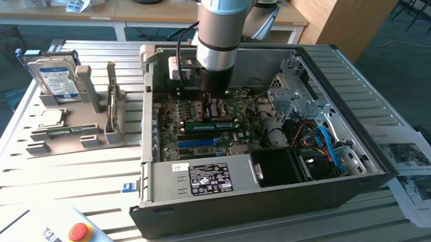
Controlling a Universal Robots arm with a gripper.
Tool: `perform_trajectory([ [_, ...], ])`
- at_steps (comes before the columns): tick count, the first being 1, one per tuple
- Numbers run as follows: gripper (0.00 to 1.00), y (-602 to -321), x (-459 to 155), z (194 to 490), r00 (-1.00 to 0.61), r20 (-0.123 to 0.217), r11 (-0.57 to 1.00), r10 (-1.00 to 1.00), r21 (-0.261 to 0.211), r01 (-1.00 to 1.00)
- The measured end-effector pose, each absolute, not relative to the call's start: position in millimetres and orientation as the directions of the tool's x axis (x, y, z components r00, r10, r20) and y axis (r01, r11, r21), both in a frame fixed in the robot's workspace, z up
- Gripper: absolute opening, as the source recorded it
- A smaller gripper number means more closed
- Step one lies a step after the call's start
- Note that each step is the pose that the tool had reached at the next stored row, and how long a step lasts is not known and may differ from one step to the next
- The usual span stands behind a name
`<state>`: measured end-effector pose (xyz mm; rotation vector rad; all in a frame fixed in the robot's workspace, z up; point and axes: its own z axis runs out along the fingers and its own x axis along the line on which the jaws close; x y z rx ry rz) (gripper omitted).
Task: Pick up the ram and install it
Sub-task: 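Press down the ram until it locks into place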
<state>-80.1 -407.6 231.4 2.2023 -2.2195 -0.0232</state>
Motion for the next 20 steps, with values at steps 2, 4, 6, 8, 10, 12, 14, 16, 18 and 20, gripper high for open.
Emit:
perform_trajectory([
  [2, 0.1, -407.6, -80.1, 231.4, -0.008, 0.0, 0.008, -1.0, 0.021, -1.0],
  [4, 0.1, -407.5, -80.3, 230.2, -0.008, 0.0, 0.008, -1.0, 0.02, -1.0],
  [6, 0.1, -407.6, -80.6, 229.3, -0.008, 0.0, 0.008, -1.0, 0.02, -1.0],
  [8, 0.1, -407.7, -80.7, 228.7, -0.008, 0.0, 0.008, -1.0, 0.019, -1.0],
  [10, 0.1, -407.6, -80.8, 228.2, -0.008, 0.0, 0.008, -1.0, 0.019, -1.0],
  [12, 0.1, -407.6, -80.8, 228.2, -0.008, 0.0, 0.008, -1.0, 0.019, -1.0],
  [14, 0.1, -407.6, -80.8, 228.1, -0.008, 0.0, 0.008, -1.0, 0.019, -1.0],
  [16, 0.1, -407.6, -80.8, 227.5, -0.008, 0.0, 0.008, -1.0, 0.019, -1.0],
  [18, 0.1, -407.7, -80.9, 227.0, -0.008, 0.0, 0.008, -1.0, 0.019, -1.0],
  [20, 0.1, -407.6, -80.9, 226.3, -0.008, 0.0, 0.008, -1.0, 0.019, -1.0],
])
